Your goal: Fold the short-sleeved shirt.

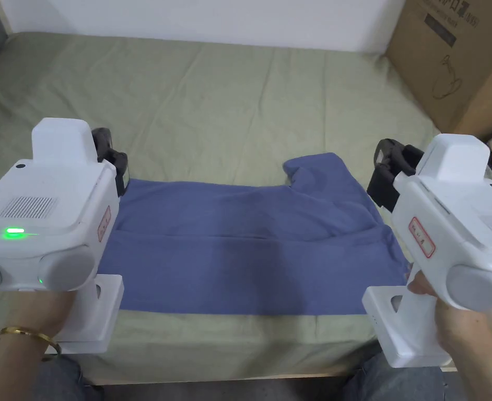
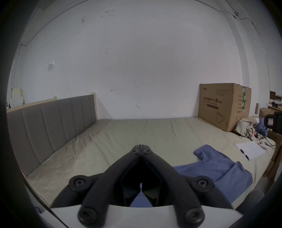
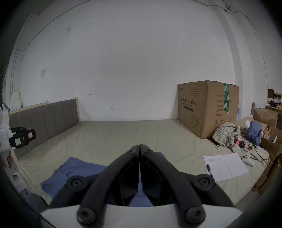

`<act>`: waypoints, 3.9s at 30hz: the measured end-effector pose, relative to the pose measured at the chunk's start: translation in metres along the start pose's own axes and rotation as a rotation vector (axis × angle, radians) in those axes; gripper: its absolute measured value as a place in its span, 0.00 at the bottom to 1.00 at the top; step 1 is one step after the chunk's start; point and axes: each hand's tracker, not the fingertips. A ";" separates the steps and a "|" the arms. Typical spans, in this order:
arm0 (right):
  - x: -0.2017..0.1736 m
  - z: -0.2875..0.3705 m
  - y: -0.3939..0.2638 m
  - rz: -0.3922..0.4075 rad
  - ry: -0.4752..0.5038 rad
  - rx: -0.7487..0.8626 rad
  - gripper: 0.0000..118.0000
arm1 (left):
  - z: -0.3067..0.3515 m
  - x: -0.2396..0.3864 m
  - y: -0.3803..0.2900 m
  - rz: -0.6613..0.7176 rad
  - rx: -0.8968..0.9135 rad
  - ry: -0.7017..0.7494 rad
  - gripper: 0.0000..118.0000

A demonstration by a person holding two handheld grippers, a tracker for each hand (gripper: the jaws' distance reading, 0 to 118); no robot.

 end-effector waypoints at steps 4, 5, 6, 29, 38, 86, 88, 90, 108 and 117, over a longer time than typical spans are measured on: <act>-0.003 -0.009 -0.003 -0.003 0.014 -0.017 0.00 | -0.006 -0.008 -0.001 0.044 -0.021 0.012 0.00; -0.003 -0.011 -0.002 -0.003 0.018 -0.016 0.00 | -0.008 -0.010 0.000 0.047 -0.026 0.013 0.00; -0.007 -0.014 -0.001 -0.003 0.017 -0.020 0.00 | -0.010 -0.013 0.000 0.046 -0.029 0.016 0.00; 0.002 -0.107 -0.011 0.010 -0.015 -0.163 0.00 | -0.317 -0.102 -0.047 0.147 -0.889 0.106 0.99; 0.015 -0.144 -0.039 0.042 -0.054 -0.276 0.00 | -0.365 -0.098 -0.096 0.134 -0.959 0.119 0.30; 0.134 -0.326 -0.041 -0.183 -0.159 -0.826 0.01 | -0.289 -0.092 -0.040 0.205 -0.768 0.061 0.00; 0.129 -0.305 -0.024 -0.162 -0.135 -0.790 0.01 | -0.272 -0.093 -0.029 0.222 -0.738 0.052 0.00; 0.130 -0.282 -0.010 -0.153 -0.121 -0.746 0.01 | -0.253 -0.095 -0.019 0.230 -0.705 0.041 0.00; 0.141 -0.089 -0.082 -0.318 -0.176 -0.715 0.01 | -0.086 -0.120 -0.098 0.350 -0.717 0.084 0.00; 0.145 -0.073 -0.118 -0.305 -0.290 -0.812 0.64 | -0.064 -0.118 -0.129 0.310 -0.742 0.273 0.80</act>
